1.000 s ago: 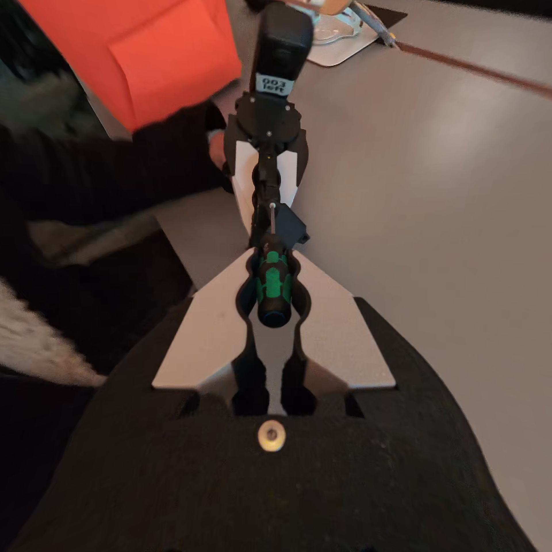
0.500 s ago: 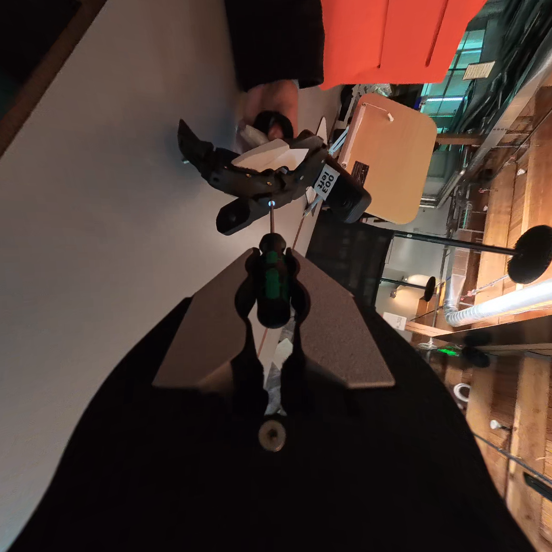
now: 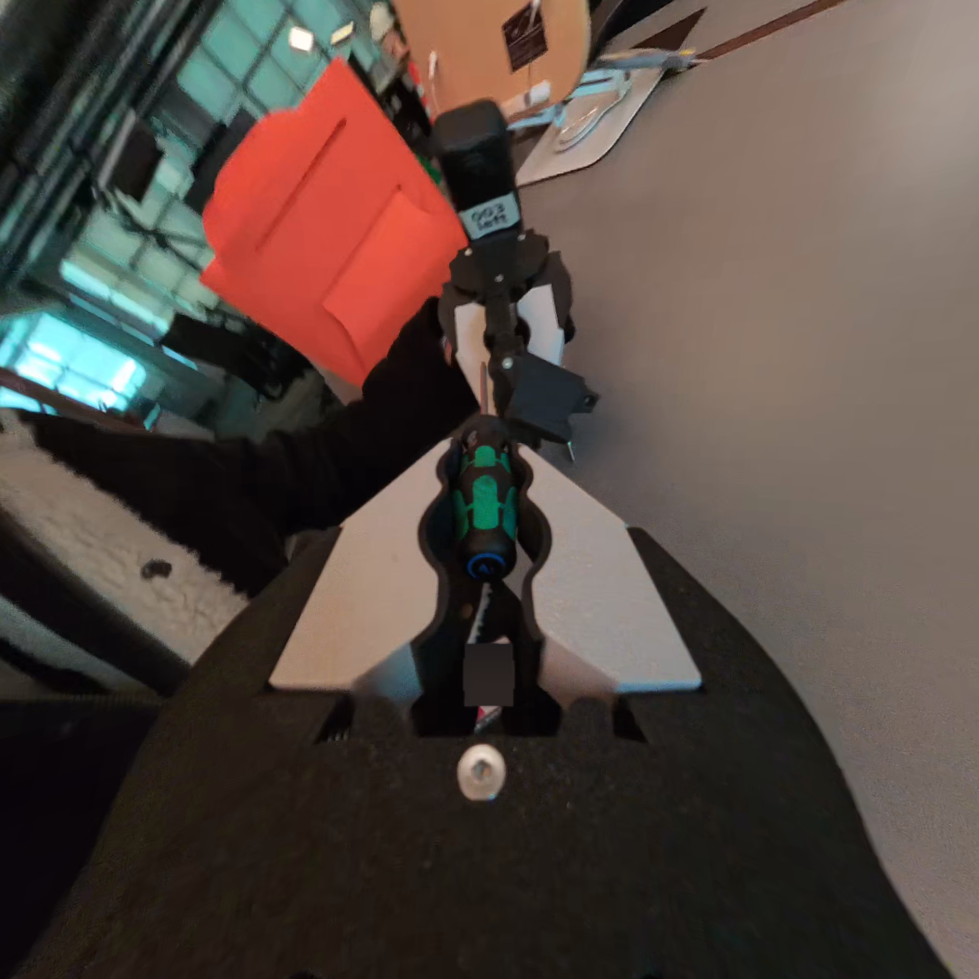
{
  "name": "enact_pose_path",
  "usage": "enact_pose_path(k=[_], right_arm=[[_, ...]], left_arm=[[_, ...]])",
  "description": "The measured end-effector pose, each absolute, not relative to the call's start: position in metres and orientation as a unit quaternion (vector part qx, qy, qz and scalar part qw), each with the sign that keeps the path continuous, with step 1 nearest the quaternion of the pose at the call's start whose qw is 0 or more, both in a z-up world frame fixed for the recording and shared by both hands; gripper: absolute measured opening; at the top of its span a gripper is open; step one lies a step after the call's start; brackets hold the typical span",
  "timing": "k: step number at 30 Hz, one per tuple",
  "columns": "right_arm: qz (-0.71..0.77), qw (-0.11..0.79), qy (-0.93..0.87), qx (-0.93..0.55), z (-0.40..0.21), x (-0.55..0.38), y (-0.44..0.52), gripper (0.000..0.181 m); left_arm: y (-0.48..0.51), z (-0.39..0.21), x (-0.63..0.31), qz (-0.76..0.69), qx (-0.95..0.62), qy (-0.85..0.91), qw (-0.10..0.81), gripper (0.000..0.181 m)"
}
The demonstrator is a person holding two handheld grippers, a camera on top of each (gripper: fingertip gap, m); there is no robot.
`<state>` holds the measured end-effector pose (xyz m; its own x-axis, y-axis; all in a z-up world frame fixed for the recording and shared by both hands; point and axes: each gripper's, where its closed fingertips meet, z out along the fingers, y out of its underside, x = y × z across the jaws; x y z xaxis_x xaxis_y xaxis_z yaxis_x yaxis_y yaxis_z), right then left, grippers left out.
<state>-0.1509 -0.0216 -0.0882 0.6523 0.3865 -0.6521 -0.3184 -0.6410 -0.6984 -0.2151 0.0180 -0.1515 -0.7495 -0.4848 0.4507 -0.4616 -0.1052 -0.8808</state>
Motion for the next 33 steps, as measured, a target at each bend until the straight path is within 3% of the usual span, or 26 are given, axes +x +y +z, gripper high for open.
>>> enact_pose_path(k=[5, 33], right_arm=[[0.403, 0.388, 0.002, -0.829, -0.1024, -0.1487, -0.0158, 0.016], [0.376, 0.384, -0.025, -0.843, -0.0988, -0.1534, -0.0139, 0.016]], left_arm=[[0.0148, -0.154, -0.2151, -0.647, -0.353, 0.677, 0.009, 0.022], [0.0154, -0.1574, -0.2151, -0.639, -0.355, 0.683, 0.009, 0.022]])
